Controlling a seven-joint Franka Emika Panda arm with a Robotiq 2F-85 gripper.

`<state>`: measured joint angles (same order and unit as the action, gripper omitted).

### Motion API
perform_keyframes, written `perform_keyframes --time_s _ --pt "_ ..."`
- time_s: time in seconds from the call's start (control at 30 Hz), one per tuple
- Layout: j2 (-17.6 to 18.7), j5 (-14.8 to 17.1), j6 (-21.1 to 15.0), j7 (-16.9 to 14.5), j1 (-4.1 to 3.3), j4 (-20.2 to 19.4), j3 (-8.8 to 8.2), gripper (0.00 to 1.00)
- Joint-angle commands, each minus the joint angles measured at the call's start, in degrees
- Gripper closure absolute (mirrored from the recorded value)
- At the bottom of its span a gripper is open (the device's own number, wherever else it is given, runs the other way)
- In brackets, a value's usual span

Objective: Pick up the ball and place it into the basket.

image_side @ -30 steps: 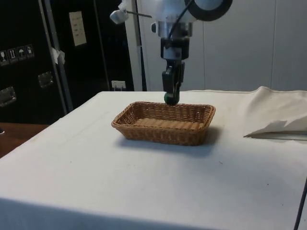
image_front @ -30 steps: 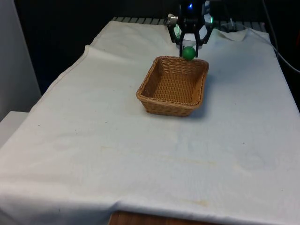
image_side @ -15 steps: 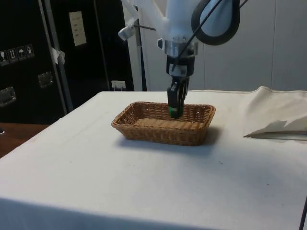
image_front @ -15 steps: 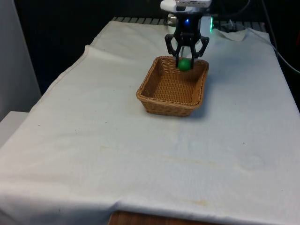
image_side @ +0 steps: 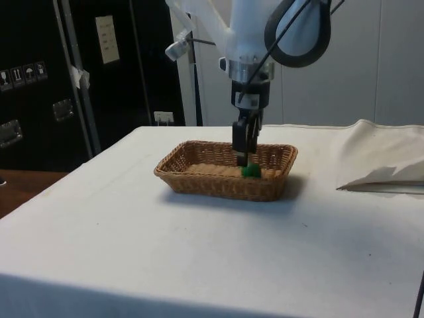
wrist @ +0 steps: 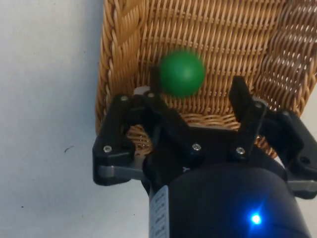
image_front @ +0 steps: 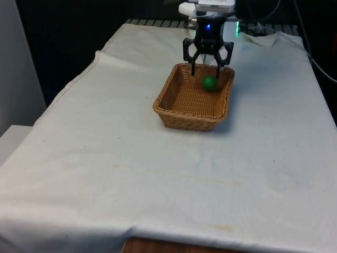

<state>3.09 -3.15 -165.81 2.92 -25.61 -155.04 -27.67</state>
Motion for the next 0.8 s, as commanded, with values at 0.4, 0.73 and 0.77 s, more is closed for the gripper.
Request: perform_keyframes --time_s 0.4,0.73,0.77 --pt "-0.7 0.3 0.6 -0.1 0.0 0.2 0.0 0.0" --pt "-3.8 -1.5 4.6 1.2 0.23 2.1 -0.11 0.0" --pt "-4.8 -1.8 5.7 1.4 0.23 2.5 0.0 0.0"
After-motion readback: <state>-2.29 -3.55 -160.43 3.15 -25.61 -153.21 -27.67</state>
